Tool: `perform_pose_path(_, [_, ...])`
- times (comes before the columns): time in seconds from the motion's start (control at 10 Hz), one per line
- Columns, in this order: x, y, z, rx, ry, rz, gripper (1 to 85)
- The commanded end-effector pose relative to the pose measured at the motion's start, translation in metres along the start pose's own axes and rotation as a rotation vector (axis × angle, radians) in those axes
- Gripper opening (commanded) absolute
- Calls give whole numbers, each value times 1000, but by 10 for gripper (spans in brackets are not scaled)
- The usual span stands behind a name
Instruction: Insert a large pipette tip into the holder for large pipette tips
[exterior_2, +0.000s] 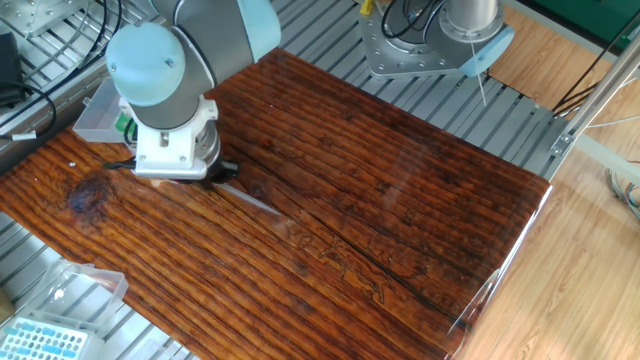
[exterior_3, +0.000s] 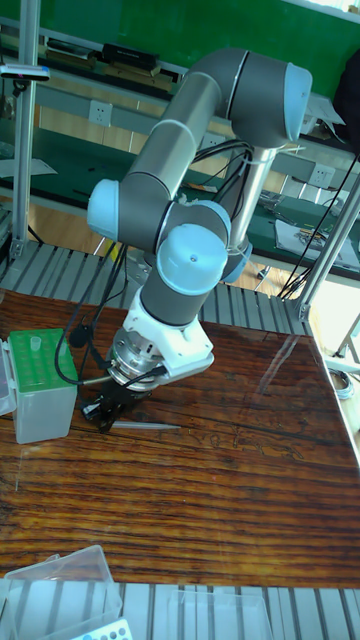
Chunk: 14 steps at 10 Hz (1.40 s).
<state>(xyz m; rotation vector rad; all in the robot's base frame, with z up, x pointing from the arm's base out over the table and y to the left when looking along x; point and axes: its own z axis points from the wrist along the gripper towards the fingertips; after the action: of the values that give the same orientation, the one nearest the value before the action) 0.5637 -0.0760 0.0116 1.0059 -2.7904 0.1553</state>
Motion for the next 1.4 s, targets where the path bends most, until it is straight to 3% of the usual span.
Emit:
perform_pose_path(0.0, [11,7,-5,-16,27,0,10])
perform_pose_path(0.1, [17,9,-6,-12,34,-16,10])
perform_pose_path(0.2, [19,4,-9,24,27,-36,10])
perform_pose_path(0.3, [20,5,-14,25,20,-77,73])
perform_pose_path(0.4, [16,14,-19,-8,-19,-126,213])
perform_pose_path(0.5, [13,27,-26,-54,-58,-166,283])
perform_pose_path(0.6, [12,27,-30,-45,-85,-224,287])
perform_pose_path(0.7, [14,19,-30,-6,-99,-278,353])
perform_pose_path(0.8, [17,19,-29,-6,-100,-294,370])
perform_pose_path(0.9, [18,11,-26,20,-98,-339,387])
perform_pose_path(1.0, [15,10,-23,26,-110,-409,443])
perform_pose_path(1.2, [4,-2,-24,86,-131,-513,400])
perform_pose_path(1.3, [-1,-3,-24,94,-146,-533,393])
